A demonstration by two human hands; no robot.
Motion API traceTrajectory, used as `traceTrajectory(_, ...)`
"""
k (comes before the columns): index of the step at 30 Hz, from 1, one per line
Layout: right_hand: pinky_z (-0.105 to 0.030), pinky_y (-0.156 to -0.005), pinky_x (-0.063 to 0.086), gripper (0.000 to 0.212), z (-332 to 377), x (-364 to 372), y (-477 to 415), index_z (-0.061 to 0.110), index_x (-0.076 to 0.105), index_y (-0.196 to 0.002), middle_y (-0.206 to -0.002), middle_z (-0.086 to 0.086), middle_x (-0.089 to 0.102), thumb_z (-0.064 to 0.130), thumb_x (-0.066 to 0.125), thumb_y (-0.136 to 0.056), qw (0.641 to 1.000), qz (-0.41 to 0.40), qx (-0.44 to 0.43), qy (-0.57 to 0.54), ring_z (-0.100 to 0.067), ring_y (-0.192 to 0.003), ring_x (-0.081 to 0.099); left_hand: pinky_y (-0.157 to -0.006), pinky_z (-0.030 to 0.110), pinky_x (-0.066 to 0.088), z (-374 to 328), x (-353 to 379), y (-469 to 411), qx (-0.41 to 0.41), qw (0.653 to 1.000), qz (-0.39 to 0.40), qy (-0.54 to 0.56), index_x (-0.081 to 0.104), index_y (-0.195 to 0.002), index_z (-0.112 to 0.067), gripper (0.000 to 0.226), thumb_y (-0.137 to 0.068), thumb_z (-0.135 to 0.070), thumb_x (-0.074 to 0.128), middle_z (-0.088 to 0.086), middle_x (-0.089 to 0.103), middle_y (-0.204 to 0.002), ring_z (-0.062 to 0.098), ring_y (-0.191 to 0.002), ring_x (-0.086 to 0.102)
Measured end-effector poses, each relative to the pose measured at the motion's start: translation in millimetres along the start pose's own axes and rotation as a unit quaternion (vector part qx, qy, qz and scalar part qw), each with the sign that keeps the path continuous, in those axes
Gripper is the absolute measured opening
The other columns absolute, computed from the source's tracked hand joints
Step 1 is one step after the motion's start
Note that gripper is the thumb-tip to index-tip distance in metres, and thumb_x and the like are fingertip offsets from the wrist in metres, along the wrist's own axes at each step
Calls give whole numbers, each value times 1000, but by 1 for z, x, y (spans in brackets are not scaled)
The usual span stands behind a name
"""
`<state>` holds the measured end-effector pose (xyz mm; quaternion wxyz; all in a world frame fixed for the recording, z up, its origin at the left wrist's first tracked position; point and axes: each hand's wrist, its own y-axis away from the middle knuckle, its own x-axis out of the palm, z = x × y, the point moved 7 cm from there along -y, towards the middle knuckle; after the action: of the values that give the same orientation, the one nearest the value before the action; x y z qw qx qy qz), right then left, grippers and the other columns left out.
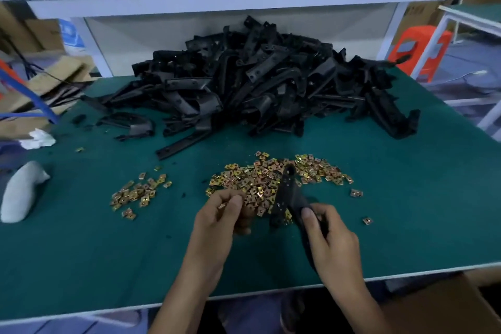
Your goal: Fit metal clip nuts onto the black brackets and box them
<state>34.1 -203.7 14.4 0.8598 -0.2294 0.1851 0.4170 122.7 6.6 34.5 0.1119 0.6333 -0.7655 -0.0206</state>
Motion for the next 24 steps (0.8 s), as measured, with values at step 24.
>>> traceTrajectory(24,-32,-60,39,42,5,2,3,25,69,-103,-66,23,59,60,50,-90,1000,0,5,8,-7,-65,56,-83,41,58,7,14,8,-51,997,-26,43,80,-85,-26,16,-84,-10,77,9,78,-92,22,-84,71)
